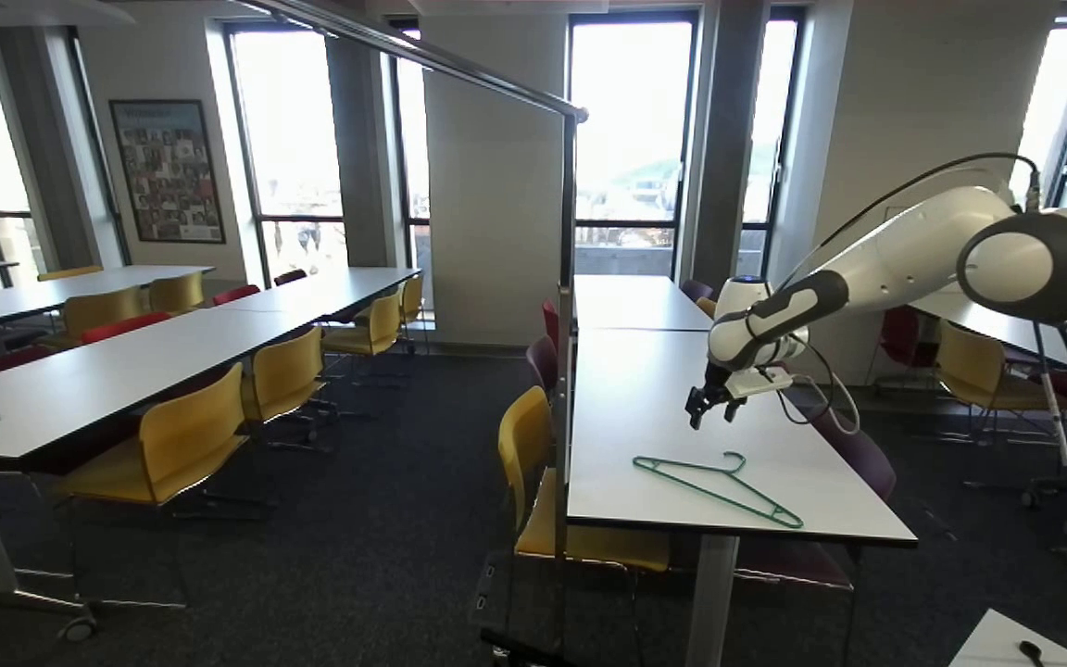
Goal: Put one green hanger on the table.
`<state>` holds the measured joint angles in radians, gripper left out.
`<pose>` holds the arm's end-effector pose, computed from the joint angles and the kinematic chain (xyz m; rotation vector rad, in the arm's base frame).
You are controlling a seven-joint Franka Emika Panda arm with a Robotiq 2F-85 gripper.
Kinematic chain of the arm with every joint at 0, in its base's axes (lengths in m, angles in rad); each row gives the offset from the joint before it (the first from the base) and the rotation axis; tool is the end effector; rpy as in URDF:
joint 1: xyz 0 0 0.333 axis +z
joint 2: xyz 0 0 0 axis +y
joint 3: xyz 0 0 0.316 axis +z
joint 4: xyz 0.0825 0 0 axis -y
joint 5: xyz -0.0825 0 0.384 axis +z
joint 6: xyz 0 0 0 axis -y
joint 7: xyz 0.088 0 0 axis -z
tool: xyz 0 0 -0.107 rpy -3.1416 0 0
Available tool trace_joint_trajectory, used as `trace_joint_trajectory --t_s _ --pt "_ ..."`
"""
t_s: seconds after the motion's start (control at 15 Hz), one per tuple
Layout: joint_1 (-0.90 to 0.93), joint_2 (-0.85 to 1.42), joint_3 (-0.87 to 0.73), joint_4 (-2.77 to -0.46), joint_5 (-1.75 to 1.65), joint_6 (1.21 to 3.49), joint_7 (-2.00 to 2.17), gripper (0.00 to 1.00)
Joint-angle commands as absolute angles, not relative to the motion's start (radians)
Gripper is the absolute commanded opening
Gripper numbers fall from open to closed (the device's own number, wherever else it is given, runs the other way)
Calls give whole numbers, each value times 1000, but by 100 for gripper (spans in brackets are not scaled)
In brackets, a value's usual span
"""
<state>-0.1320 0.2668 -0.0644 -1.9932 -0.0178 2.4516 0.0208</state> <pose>0.6069 -0.1191 0.3476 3.0663 -0.3087 0.2917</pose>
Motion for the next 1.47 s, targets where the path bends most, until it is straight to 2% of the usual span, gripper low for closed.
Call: trace_joint_trajectory --t_s 0.0,0.33,0.6,0.8,1.4 --pt "-76 39 -80 -2185 -85 2468 86 100" --pt "-36 -190 -33 -2316 -281 2230 270 100" --pt "4 -294 -9 -2315 -93 1913 49 100" --pt "21 -324 -13 -2289 -11 1773 -26 100" --pt "12 -296 -1 -2285 -13 1772 -12 100"
